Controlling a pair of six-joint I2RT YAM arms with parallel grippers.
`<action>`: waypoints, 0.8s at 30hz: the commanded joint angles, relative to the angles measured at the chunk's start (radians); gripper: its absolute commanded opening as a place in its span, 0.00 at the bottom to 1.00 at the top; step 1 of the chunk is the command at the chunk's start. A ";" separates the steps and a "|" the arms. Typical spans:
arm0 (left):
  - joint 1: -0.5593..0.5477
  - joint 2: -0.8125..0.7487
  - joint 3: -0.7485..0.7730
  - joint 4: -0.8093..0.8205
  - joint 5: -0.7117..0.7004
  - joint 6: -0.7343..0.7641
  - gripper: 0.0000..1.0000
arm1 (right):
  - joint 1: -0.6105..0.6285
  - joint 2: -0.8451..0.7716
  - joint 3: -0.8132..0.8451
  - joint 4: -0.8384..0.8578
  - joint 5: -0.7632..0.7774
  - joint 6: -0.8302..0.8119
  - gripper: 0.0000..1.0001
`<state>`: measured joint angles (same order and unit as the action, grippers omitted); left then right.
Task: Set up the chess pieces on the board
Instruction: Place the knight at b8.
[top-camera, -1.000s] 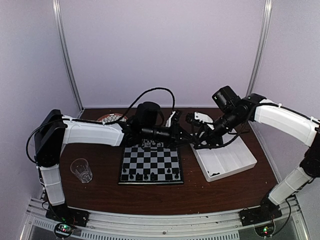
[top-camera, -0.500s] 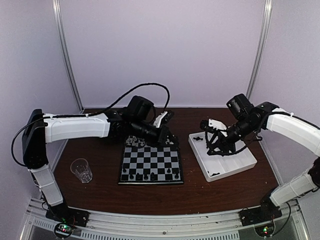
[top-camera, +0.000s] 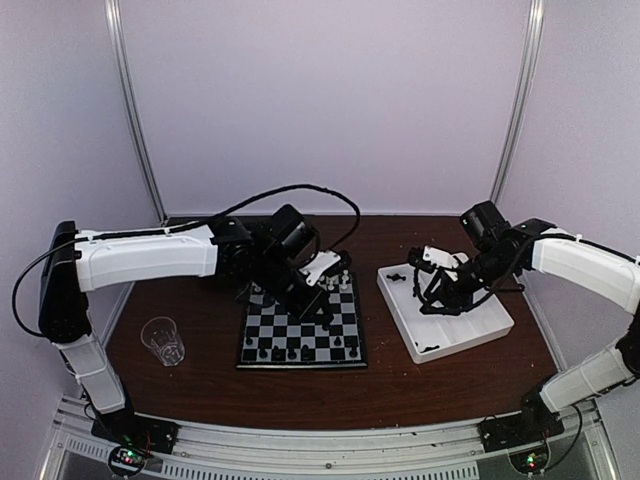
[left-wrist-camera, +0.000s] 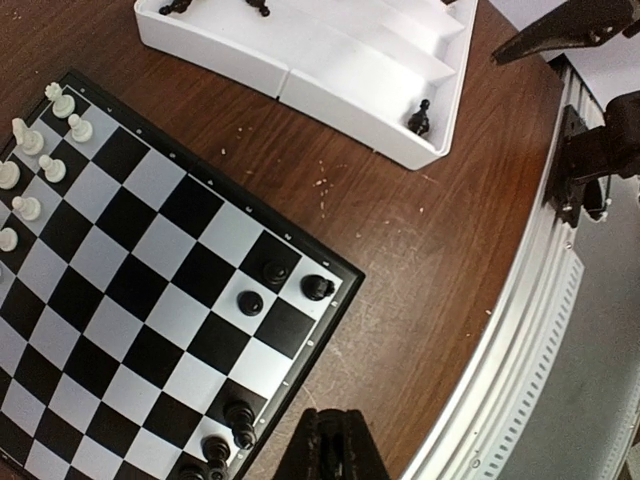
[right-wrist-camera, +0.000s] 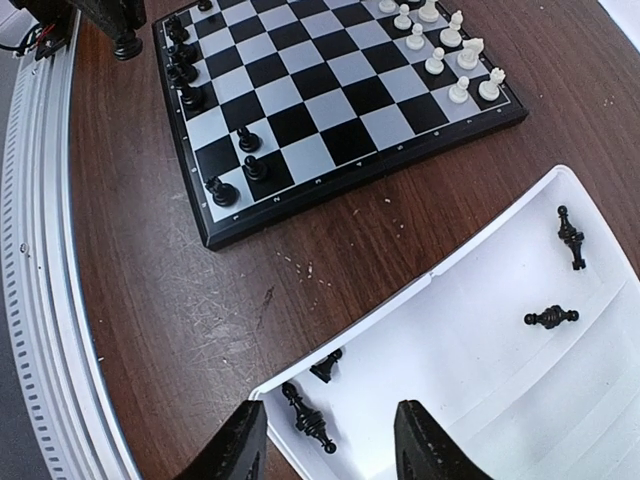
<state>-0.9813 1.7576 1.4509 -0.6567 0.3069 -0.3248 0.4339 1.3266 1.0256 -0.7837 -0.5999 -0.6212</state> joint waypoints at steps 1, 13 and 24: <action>-0.038 -0.015 -0.030 0.008 -0.126 0.069 0.00 | -0.007 -0.014 -0.014 0.029 0.024 0.008 0.47; -0.072 0.080 -0.057 0.111 -0.135 -0.005 0.00 | -0.007 -0.007 -0.021 0.034 0.027 0.002 0.47; -0.096 0.169 -0.035 0.149 -0.198 -0.095 0.01 | -0.007 -0.005 -0.024 0.033 0.025 0.000 0.47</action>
<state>-1.0706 1.8973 1.3945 -0.5632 0.1371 -0.3744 0.4313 1.3266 1.0080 -0.7647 -0.5831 -0.6220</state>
